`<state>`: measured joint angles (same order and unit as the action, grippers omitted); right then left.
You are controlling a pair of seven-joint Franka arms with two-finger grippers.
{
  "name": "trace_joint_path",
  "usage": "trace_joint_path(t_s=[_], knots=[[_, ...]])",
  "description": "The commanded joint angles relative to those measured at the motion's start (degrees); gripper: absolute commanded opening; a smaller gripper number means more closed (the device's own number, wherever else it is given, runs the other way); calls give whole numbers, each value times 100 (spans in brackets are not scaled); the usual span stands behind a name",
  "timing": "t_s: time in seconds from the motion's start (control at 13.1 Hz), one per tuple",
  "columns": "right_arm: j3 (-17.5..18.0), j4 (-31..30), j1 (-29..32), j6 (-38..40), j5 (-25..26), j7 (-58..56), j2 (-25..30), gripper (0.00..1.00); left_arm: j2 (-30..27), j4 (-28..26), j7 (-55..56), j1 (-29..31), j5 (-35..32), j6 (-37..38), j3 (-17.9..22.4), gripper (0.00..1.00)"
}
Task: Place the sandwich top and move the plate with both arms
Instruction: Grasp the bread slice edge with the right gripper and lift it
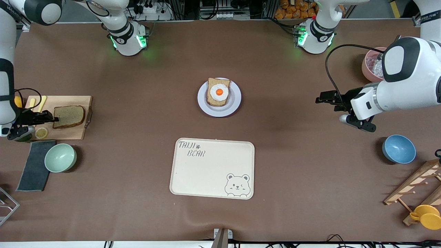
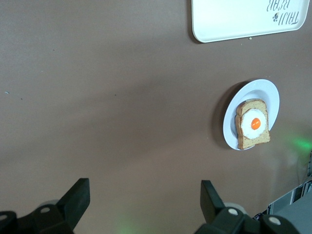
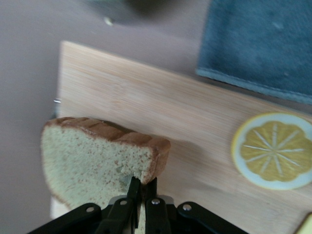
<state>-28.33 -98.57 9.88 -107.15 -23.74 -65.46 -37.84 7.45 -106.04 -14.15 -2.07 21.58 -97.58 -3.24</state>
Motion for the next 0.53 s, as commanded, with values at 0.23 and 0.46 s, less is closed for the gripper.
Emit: trace_joint_path(t_s=[0.23,0.46], knots=[[29,426,-328,923,-17,1016,329,0,-15,-13,-140,58,135,-42,-19,100],[151,417,-574,1082,-8,1551,488,0,-15,-13,-140,58,135,-42,-19,100]])
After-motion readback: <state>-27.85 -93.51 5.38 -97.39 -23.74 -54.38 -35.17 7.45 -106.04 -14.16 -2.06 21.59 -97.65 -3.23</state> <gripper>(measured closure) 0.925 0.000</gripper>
